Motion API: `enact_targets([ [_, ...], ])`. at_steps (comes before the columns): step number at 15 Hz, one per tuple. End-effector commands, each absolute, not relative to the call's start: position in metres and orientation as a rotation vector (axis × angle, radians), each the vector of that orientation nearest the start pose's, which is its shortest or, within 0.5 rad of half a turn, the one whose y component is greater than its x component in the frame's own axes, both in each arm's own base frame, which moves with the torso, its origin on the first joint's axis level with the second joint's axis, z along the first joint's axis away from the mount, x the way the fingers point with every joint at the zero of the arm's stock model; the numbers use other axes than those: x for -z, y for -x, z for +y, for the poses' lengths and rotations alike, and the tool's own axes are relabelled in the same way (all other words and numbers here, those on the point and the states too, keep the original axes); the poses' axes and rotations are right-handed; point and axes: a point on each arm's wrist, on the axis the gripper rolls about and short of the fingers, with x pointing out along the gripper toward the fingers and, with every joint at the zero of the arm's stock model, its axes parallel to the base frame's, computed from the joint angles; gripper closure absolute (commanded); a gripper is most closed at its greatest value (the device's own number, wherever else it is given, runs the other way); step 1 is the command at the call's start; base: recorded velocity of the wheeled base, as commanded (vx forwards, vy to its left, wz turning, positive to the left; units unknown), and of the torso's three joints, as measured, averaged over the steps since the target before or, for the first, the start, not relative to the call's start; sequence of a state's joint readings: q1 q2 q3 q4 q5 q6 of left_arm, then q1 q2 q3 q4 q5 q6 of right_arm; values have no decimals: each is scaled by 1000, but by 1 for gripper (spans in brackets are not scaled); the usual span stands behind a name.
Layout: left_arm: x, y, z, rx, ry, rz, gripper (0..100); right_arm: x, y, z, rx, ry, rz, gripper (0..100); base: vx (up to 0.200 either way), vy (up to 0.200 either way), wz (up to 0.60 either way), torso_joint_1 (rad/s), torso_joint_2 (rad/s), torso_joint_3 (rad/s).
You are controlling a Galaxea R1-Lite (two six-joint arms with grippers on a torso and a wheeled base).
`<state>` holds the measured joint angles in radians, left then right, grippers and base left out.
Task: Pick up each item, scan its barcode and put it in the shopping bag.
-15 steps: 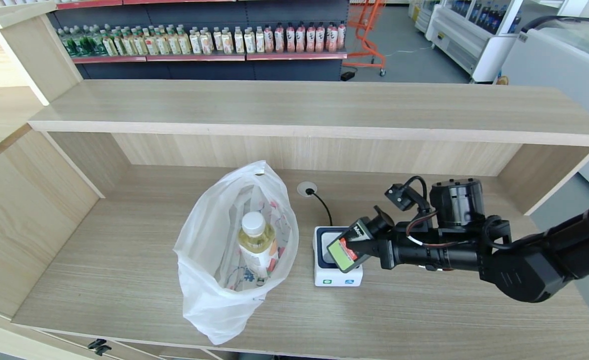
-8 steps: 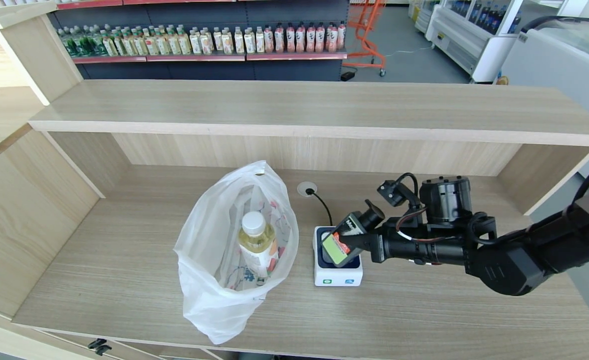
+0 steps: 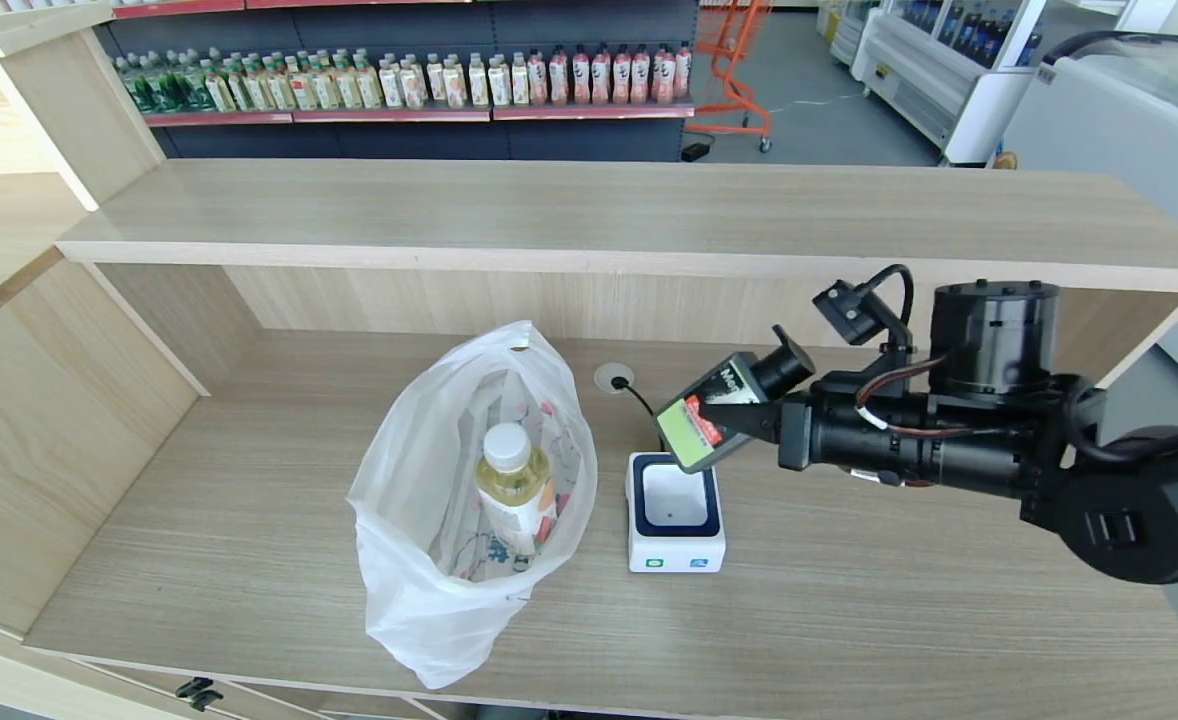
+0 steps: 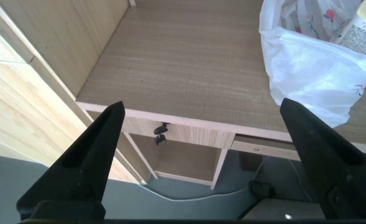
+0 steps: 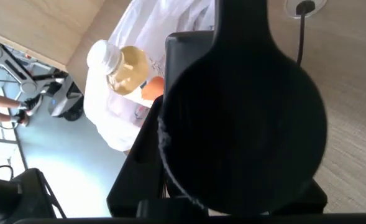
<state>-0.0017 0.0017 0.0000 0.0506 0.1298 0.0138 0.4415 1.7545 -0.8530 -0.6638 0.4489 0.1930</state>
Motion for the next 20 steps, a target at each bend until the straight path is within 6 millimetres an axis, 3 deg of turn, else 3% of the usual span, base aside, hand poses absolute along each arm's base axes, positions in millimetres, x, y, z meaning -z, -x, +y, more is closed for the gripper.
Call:
enact_targets([
  [1, -70, 23, 3, -128, -17, 53, 0, -219, -243, 128, -873, -161, 197, 100, 0, 0, 0, 0, 0, 0],
  [5, -70, 23, 3, -128, -17, 53, 0, -204, -219, 115, -866, -121, 230, 100, 0, 0, 0, 0, 0, 0],
  [10, -70, 23, 3, -128, -17, 53, 0, -203, -217, 113, -864, -123, 235, 100, 0, 0, 0, 0, 0, 0],
  [13, -70, 23, 3, -129, -16, 53, 0, -201, -219, 113, -860, -127, 242, 100, 0, 200, 0, -4, -1, 5],
  [18, -70, 23, 3, -129, -16, 53, 0, -188, -250, 119, -817, -123, 289, 100, 0, 200, 0, 8, 4, -1],
  [20, -70, 23, 3, -129, -16, 53, 0, -183, -282, 131, -739, -82, 276, 100, 0, 100, 0, 6, 1, 1],
])
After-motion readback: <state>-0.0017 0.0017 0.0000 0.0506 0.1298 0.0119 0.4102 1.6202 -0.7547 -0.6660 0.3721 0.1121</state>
